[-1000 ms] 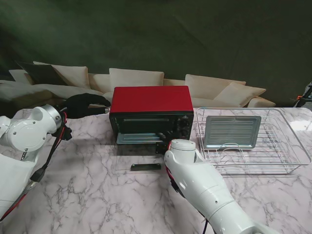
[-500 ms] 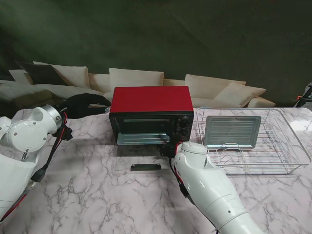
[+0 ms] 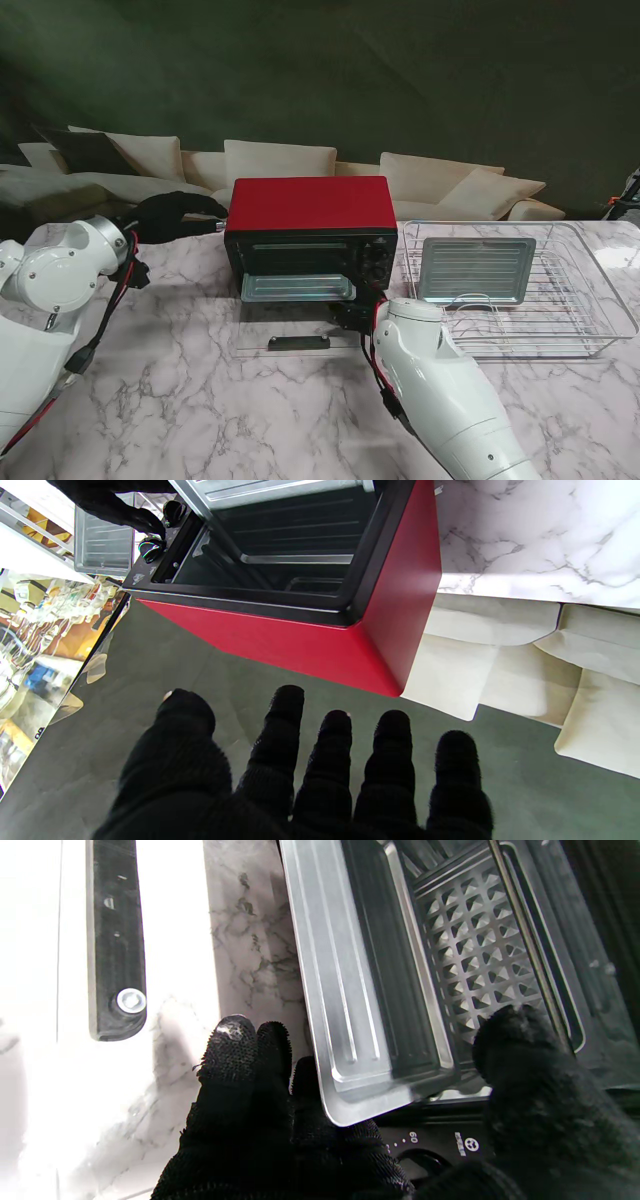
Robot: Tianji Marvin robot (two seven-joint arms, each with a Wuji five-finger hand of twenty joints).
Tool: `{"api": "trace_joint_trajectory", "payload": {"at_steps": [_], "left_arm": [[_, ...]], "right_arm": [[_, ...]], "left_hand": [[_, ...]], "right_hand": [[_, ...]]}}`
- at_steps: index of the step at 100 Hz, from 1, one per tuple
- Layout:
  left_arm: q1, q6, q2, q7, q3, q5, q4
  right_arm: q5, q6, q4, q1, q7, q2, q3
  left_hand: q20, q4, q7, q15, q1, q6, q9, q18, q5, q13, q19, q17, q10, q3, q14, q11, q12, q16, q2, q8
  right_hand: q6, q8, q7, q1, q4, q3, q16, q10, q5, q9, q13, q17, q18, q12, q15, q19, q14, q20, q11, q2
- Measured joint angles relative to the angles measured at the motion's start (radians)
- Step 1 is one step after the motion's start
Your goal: Slide the trays into the oven
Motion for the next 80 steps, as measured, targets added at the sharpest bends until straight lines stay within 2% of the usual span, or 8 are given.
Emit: {"api": "trace_joint_trajectory", "payload": {"at_steps": [15,19,39,48,52,59,74,80], "left_arm": [[0.002,-0.001,0.0,0.0,-0.003,0.0,-0.001],[0.003,-0.002,0.0,0.0,-0.003,0.0,-0.001],[0.007,-0.016,0.0,0.006,-0.005,-0.005,-0.003],[0.009,-0.021,0.0,0.007,-0.004,-0.009,-0.003],[0.009,-0.024,0.0,0.007,-0.003,-0.009,-0.003],[0.01,-0.03,0.0,0.007,-0.002,-0.01,-0.003],[0.01,-0.044,0.0,0.008,-0.002,-0.007,-0.003],[0.011,-0.046,0.0,0.009,-0.003,-0.006,-0.003]], "right_arm": [[-0.023,0.018,-0.044,-0.033,0.009,0.009,0.023],[-0.046,0.029,-0.064,-0.048,0.013,0.014,0.029],[-0.125,0.083,-0.168,-0.13,0.058,0.046,0.063],[-0.162,0.106,-0.199,-0.152,0.095,0.061,0.072],[-0.173,0.114,-0.211,-0.162,0.106,0.068,0.076],[-0.184,0.117,-0.234,-0.181,0.128,0.082,0.077],[-0.219,0.126,-0.311,-0.229,0.208,0.116,0.08],[-0.248,0.131,-0.345,-0.246,0.251,0.132,0.08]], "left_hand": [[0.0,0.0,0.0,0.0,0.0,0.0,0.0,0.0,0.0,0.0,0.0,0.0,0.0,0.0,0.0,0.0,0.0,0.0,0.0,0.0],[0.0,0.0,0.0,0.0,0.0,0.0,0.0,0.0,0.0,0.0,0.0,0.0,0.0,0.0,0.0,0.0,0.0,0.0,0.0,0.0],[0.0,0.0,0.0,0.0,0.0,0.0,0.0,0.0,0.0,0.0,0.0,0.0,0.0,0.0,0.0,0.0,0.0,0.0,0.0,0.0],[0.0,0.0,0.0,0.0,0.0,0.0,0.0,0.0,0.0,0.0,0.0,0.0,0.0,0.0,0.0,0.0,0.0,0.0,0.0,0.0],[0.0,0.0,0.0,0.0,0.0,0.0,0.0,0.0,0.0,0.0,0.0,0.002,0.0,0.0,0.0,0.0,0.0,0.0,0.0,0.0],[0.0,0.0,0.0,0.0,0.0,0.0,0.0,0.0,0.0,0.0,0.0,0.002,0.0,0.0,0.0,0.0,0.0,0.0,0.0,0.0],[0.0,0.0,0.0,0.0,0.0,0.0,0.0,0.0,0.0,0.0,0.0,0.002,0.0,0.0,0.0,0.0,0.0,0.0,0.0,0.0],[0.0,0.0,0.0,0.0,0.0,0.0,0.0,0.0,0.0,0.0,0.0,0.002,0.0,0.0,0.0,0.0,0.0,0.0,0.0,0.0]], "right_hand": [[0.0,0.002,-0.019,-0.007,0.0,-0.017,0.0,0.01,-0.009,-0.036,-0.027,-0.054,0.01,0.0,0.0,-0.009,0.0,-0.001,-0.002,0.012],[0.0,0.013,-0.027,-0.007,0.0,-0.031,-0.001,0.01,-0.008,-0.037,-0.019,-0.125,0.083,-0.007,0.0,-0.014,0.0,-0.009,-0.007,0.012],[0.0,0.028,-0.053,-0.008,0.0,-0.05,-0.01,0.028,-0.008,-0.049,-0.01,-0.174,0.11,-0.009,0.01,0.036,-0.007,-0.003,-0.026,0.023],[0.0,0.039,-0.053,-0.008,0.0,-0.054,-0.011,0.026,-0.008,-0.05,-0.024,-0.241,0.256,-0.01,0.004,0.002,-0.007,-0.002,-0.029,0.042],[0.0,0.041,-0.053,-0.008,0.0,-0.061,-0.011,0.066,-0.008,-0.076,-0.032,-0.25,0.283,-0.029,-0.006,-0.007,-0.005,-0.001,-0.051,0.044],[0.0,0.049,-0.053,-0.008,0.0,-0.062,-0.011,0.066,-0.008,-0.077,-0.039,-0.273,0.326,-0.033,-0.007,-0.054,-0.004,-0.01,-0.06,0.051],[0.0,0.059,-0.053,-0.008,0.0,-0.062,-0.016,0.066,-0.008,-0.089,-0.086,-0.28,0.338,-0.035,-0.07,-0.056,0.118,-0.011,-0.064,0.051],[0.0,0.067,-0.042,-0.008,0.0,-0.062,-0.02,0.066,-0.006,-0.089,-0.088,-0.286,0.338,-0.035,-0.076,-0.058,0.124,-0.011,-0.065,0.051]]}}
